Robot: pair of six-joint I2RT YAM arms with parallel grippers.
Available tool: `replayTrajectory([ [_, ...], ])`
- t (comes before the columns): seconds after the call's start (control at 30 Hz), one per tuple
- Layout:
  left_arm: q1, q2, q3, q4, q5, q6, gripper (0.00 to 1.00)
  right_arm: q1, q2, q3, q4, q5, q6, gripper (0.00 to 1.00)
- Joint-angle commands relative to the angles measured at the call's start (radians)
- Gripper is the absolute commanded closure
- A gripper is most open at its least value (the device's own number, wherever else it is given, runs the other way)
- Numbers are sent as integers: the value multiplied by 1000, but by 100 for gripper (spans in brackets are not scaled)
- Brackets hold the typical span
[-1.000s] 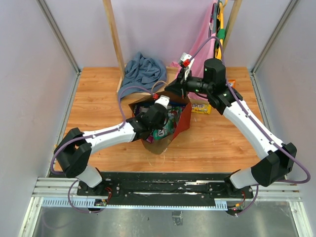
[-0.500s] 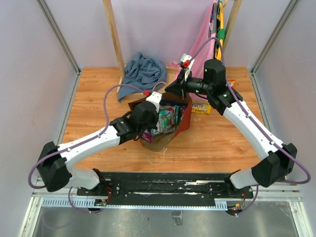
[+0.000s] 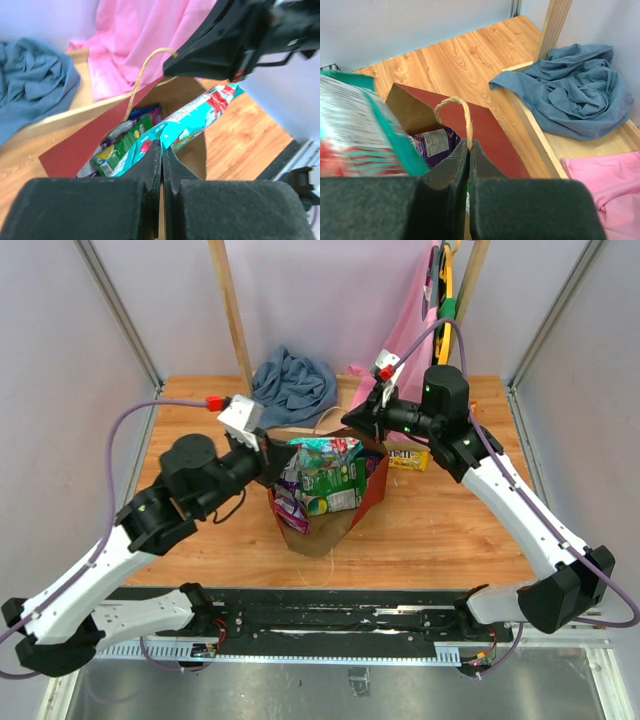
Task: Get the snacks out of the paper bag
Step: Take out the snack from the paper bag, then place the snack at the center of the board.
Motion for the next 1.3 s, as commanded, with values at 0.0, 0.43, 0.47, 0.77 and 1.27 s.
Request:
replayTrajectory([
  [0.0, -4, -99, 56, 76, 152, 41, 99, -22, -21, -12, 9, 12, -15, 99],
  [0.43, -4, -64, 225, 240, -274, 184, 100, -23, -21, -13, -4, 5, -6, 99],
  [0.47, -4, -58, 238, 269, -280, 201, 100, -24, -27, -16, -8, 9, -10, 99],
  [0.77, 40, 151, 489, 292, -302, 311, 100, -24, -42, -42, 11, -10, 6, 99],
  [1.27, 907, 447, 521, 300, 396, -189, 100, -24, -60, -67, -9, -18, 6, 99],
])
